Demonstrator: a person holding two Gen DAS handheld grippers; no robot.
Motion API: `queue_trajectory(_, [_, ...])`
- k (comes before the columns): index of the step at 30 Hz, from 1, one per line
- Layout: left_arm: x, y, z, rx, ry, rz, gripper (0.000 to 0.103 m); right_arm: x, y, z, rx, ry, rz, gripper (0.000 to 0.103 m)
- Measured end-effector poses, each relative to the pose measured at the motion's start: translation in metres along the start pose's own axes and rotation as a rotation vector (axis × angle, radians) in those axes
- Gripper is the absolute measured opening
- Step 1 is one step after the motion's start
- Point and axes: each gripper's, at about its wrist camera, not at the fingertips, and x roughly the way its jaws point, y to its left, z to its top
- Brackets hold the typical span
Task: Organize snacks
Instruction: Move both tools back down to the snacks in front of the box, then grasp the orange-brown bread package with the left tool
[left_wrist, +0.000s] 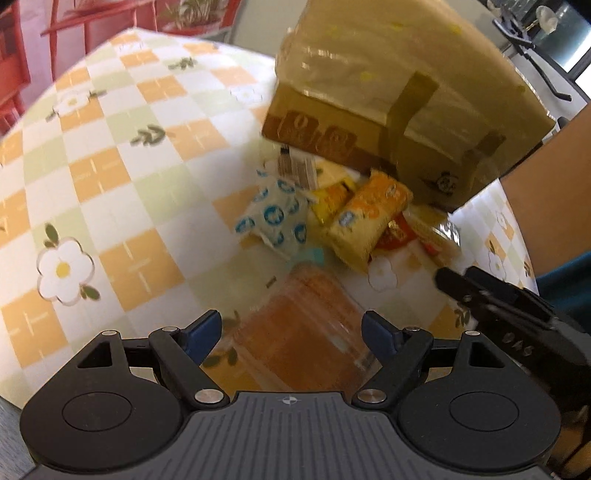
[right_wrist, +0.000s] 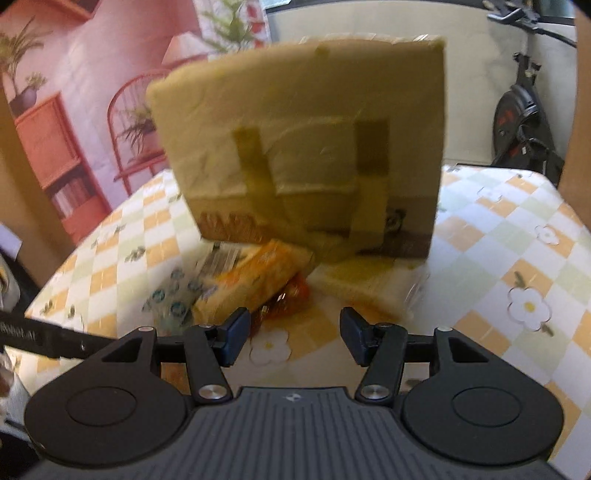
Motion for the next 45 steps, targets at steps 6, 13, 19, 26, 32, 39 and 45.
queue_trajectory(6, [0.011,-0.007,-0.002,-0.01,0.025,-0.01,0.085,0.015,0.007,-0.018,-0.058,0.072,-0.004,0.058])
queue_trajectory(13, [0.023,-0.014,0.01,-0.019,0.018,-0.043,0.085,0.029,0.012,-0.035,-0.093,0.166,0.016,0.058])
queue_trajectory(19, [0.028,-0.023,0.019,0.018,0.005,-0.064,0.085,0.032,0.025,-0.038,-0.142,0.192,0.062,0.057])
queue_trajectory(26, [0.033,-0.023,0.03,0.05,-0.012,-0.067,0.085,0.043,0.044,-0.036,-0.189,0.212,0.097,0.059])
queue_trajectory(32, [0.029,-0.01,0.038,0.053,-0.045,-0.076,0.084,0.054,0.049,-0.027,-0.149,0.206,0.136,0.058])
queue_trajectory(39, [0.012,-0.01,0.02,0.136,-0.069,-0.06,0.086,0.054,0.041,-0.025,-0.108,0.194,0.145,0.058])
queue_trajectory(45, [0.013,-0.02,0.001,0.21,-0.088,0.031,0.086,0.044,0.012,-0.024,-0.007,0.166,0.084,0.058])
